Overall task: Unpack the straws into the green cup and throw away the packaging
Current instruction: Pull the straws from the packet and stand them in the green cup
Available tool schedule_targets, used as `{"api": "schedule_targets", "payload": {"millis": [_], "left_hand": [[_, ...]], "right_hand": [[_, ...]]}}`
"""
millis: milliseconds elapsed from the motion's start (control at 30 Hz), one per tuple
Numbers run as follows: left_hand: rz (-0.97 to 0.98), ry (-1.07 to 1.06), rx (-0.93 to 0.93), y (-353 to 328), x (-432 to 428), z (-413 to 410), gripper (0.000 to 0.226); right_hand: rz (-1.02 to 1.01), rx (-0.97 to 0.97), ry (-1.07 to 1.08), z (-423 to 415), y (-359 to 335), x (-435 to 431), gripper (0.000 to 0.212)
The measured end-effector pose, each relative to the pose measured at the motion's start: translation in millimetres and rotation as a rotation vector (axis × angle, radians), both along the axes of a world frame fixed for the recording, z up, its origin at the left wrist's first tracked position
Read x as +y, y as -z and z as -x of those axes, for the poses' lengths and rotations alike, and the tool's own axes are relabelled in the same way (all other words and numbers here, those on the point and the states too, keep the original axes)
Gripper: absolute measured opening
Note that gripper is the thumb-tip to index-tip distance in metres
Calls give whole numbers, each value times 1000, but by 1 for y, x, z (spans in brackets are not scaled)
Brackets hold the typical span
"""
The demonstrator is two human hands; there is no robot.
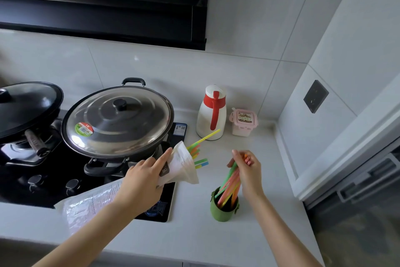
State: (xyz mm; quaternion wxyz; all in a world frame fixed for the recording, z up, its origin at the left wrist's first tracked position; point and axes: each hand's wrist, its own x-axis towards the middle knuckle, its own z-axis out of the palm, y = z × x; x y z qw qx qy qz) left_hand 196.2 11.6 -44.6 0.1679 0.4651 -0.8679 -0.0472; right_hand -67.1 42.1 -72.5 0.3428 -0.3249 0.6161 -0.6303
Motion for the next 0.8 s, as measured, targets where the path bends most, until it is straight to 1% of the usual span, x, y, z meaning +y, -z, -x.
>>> {"api": "schedule_targets", "payload": {"millis": [133,200,300,367,433,467,533,633,700,767,800], "left_hand": [[1,15,-2,-3,-2,6,96],[7,24,-4,-6,-3,9,97],[20,46,-10,-11,-5,14,97],[23,64,-19,-16,-7,18,96],[36,91,-24,-20,-10,22,96],[39,104,-30,-22,-11,24,96],[52,124,-38,-25,-15,26,96],[80,151,-35,-31,-19,30,98],[103,168,-37,-35,-21,32,100],[121,181,-43,-39,-21,35,101],[127,185,-42,-41,-21,36,101]], "right_hand": [[-70,-23,-36,9,-4,-2,11],[-159,-23,-44,16,-6,-3,11],[-359,4,-101,31,-8,-4,28],[-446,33,-170,40,-12,-3,48],[-430,85,-163,47,-18,-1,67],[-390,120,-119,50,-23,0,71],[-311,193,-15,54,-32,2,66],[-239,259,50,55,-47,5,49],[-154,293,118,52,-57,9,39],[-61,264,142,42,-70,14,27],[-50,193,87,34,-76,16,20]]}}
